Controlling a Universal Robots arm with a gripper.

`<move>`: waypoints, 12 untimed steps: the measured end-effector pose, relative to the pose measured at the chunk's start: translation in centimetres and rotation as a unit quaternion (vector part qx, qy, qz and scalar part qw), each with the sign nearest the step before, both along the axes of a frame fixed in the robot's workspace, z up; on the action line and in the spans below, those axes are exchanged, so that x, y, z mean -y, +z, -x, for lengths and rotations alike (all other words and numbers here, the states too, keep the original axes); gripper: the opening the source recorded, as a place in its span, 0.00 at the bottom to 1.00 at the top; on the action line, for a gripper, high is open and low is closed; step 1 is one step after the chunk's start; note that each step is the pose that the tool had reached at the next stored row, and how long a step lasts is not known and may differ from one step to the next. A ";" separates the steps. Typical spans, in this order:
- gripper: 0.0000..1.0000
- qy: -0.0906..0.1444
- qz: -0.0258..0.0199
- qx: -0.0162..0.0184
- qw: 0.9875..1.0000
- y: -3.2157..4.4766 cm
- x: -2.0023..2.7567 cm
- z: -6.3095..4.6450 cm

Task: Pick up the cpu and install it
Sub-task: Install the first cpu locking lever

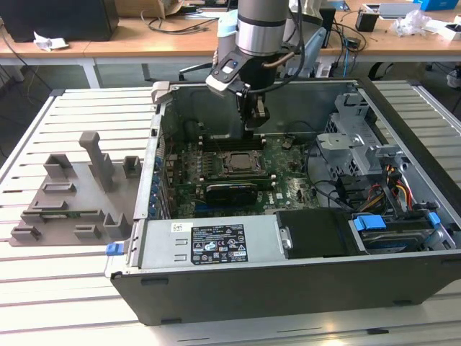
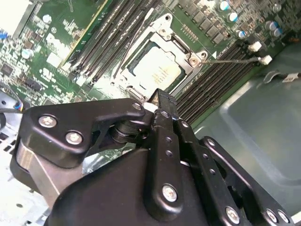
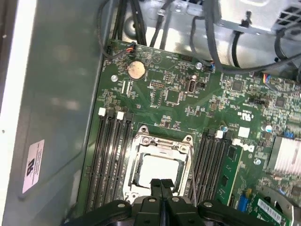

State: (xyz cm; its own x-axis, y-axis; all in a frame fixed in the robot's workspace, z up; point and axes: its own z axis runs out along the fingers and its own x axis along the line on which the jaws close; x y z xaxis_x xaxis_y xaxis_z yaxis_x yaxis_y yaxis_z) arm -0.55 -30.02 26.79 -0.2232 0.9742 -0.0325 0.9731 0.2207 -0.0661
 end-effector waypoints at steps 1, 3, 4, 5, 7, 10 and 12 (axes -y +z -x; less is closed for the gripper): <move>0.11 0.007 0.000 0.000 1.000 0.00 0.00 0.0; 0.11 0.029 0.000 0.000 1.000 0.00 0.00 0.0; 0.11 0.036 0.000 0.000 0.999 0.00 0.00 0.0; 0.11 0.044 0.000 0.000 0.999 0.00 0.00 0.0; 0.11 0.059 0.000 0.000 0.998 0.00 0.00 0.0; 0.11 0.078 0.000 0.000 0.997 0.00 0.00 0.0; 0.11 0.106 0.000 0.000 0.994 0.00 0.00 0.0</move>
